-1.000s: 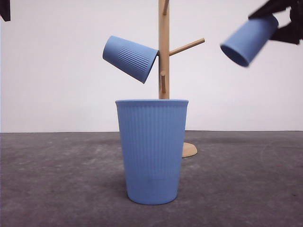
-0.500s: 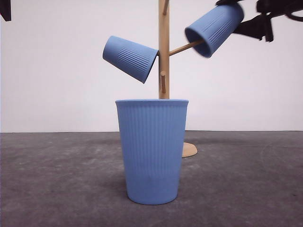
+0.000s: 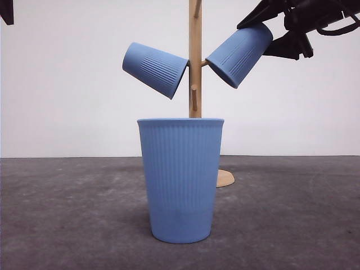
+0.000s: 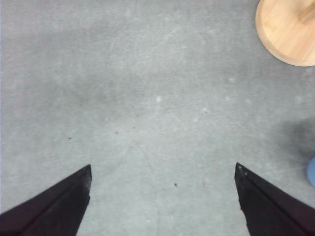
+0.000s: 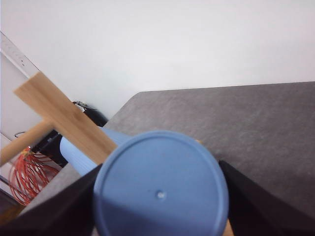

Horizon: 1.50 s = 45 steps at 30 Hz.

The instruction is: Place three cups

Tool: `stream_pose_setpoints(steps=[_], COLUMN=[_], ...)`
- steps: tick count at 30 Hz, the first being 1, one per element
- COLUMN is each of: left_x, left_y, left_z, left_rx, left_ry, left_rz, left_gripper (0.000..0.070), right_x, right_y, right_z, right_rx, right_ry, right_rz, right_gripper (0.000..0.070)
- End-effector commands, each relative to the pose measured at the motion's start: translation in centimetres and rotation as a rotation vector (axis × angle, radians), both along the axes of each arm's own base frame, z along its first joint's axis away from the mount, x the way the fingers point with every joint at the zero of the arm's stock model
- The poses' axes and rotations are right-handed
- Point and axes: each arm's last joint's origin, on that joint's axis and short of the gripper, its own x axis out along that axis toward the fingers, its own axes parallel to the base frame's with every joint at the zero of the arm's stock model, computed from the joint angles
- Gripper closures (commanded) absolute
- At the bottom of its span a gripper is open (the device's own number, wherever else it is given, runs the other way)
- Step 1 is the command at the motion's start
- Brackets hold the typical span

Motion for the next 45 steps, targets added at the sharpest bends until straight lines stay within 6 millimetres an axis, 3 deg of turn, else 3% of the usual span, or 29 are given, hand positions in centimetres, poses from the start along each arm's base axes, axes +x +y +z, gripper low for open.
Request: stream_pose_setpoints(steps=[1, 2, 10, 15, 21, 25, 30, 34, 42, 45], left_x=[0.3, 0.3, 0.3, 0.3, 0.5, 1.2, 2.6, 3.8, 4.4, 4.5], left_y=[-0.2, -0.3, -0.4, -0.4, -1.7, -3.8, -7.8, -11.4, -17.3, -18.8], left_z=[0.2, 0.2, 0.2, 0.2, 0.3, -0.4, -2.3, -4.8, -10.4, -12.1], left_rx=[-0.023, -0.034, -0.065, -0.074, -0.213, -0.222, -0.211, -0.184, -0.072, -0.006], left_ry=[-0.003, -0.001, 0.006, 0.006, 0.009, 0.034, 0.100, 0.173, 0.341, 0.352], left_rz=[-0.014, -0.021, -0.045, -0.050, -0.170, -0.247, -0.358, -0.441, -0.558, -0.567], left_gripper=[0.0144, 0.0144, 0.0144, 0.0144, 0.0144, 0.0146, 0.0146, 0.0146, 0.0147, 0.0195], right_x=[0.5, 0.5, 0.5, 0.0, -3.4, -7.0, -11.7, -14.8, -19.0, -20.4], right_y=[-0.1, -0.1, -0.7, -2.3, -4.3, -4.3, -3.3, -2.3, -0.7, -0.5], right_z=[0.3, 0.3, 0.4, 1.0, 3.2, 4.4, 5.1, 5.5, 6.5, 6.7], right_rx=[-0.013, -0.012, -0.004, 0.027, -0.045, -0.233, -0.451, -0.505, -0.554, -0.561], right_ry=[-0.031, -0.031, -0.036, -0.023, -0.015, -0.014, 0.058, 0.101, 0.084, 0.086], right_rz=[-0.006, -0.006, 0.002, 0.039, -0.010, -0.111, -0.186, -0.147, -0.102, -0.079], right_gripper=[0.0112, 0.0084, 0.0076, 0.0076, 0.0076, 0.0078, 0.0078, 0.0078, 0.0079, 0.0078])
